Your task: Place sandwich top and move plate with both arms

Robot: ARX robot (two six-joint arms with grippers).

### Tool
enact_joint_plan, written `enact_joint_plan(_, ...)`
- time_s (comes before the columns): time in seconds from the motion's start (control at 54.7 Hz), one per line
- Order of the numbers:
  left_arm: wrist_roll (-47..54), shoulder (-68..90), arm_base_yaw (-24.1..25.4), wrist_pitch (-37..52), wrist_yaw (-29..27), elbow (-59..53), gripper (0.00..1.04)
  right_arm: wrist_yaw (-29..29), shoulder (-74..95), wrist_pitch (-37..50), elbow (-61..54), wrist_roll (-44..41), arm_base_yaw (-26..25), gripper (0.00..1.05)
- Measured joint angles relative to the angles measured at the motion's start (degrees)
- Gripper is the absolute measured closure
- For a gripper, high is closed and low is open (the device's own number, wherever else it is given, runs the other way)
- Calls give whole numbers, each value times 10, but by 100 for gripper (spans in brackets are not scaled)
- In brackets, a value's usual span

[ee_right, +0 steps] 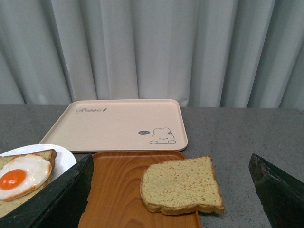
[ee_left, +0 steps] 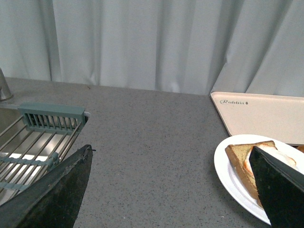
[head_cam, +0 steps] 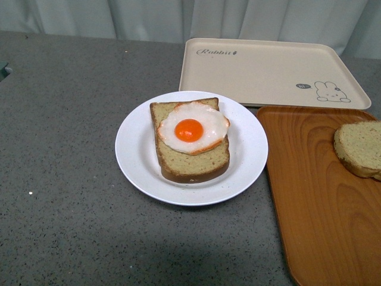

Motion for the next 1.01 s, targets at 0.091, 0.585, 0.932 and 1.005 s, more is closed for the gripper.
enact_joint_plan(0.091,0,0,0,0,0,0,6,0,0,0,0,0,0,9)
enact_joint_plan(0.585,0,0,0,0,0,0,6,0,0,0,0,0,0,9)
enact_joint_plan(0.932,0,0,0,0,0,0,6,0,0,0,0,0,0,9)
enact_joint_plan(1.005,0,0,0,0,0,0,6,0,0,0,0,0,0,9)
